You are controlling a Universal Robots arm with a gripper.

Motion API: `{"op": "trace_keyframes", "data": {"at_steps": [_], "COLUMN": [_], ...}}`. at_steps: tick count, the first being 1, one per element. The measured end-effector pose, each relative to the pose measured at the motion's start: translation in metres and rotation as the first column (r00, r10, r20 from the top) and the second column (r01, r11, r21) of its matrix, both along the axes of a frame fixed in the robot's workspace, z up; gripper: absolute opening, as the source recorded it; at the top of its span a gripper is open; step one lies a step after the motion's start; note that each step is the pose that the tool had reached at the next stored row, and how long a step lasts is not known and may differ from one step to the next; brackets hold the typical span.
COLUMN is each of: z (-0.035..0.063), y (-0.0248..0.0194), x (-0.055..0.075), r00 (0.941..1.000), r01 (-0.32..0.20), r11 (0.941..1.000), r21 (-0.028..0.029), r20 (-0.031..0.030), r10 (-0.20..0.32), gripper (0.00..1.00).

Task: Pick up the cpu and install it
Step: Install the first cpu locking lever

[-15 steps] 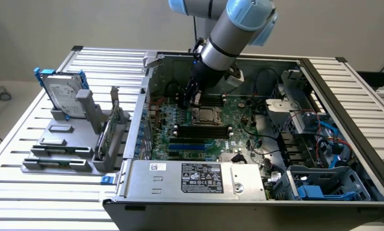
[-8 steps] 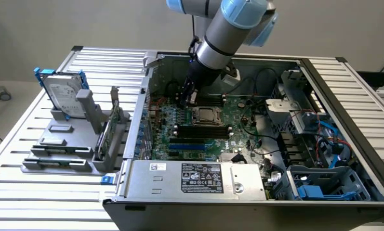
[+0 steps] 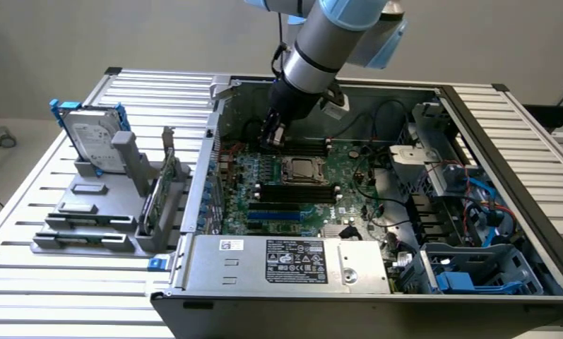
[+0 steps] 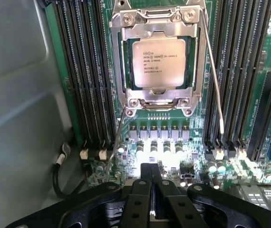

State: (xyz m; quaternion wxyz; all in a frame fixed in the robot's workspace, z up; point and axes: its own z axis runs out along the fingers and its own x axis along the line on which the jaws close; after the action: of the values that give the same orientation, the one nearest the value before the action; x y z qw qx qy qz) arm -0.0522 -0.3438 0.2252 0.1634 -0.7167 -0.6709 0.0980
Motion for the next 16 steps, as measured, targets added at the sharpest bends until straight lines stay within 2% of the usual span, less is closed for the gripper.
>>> {"op": "trace_keyframes", "data": {"at_steps": [6,12,16], "z": [0.0007,0.0007,0.0008], "y": [0.0,0.0,0.0], "x": [-0.0013,-0.0013,-0.0033], "r00": [0.9983,0.9912,0.9867], "r01": [0.058,0.132,0.162], "r11": [0.9983,0.9912,0.9867], "r21": [0.0001,0.0001,0.0], "r20": [0.0,0.0001,0.0002], "r10": [-0.058,-0.132,-0.162], "gripper": [0.11,0.11,0.11]}}
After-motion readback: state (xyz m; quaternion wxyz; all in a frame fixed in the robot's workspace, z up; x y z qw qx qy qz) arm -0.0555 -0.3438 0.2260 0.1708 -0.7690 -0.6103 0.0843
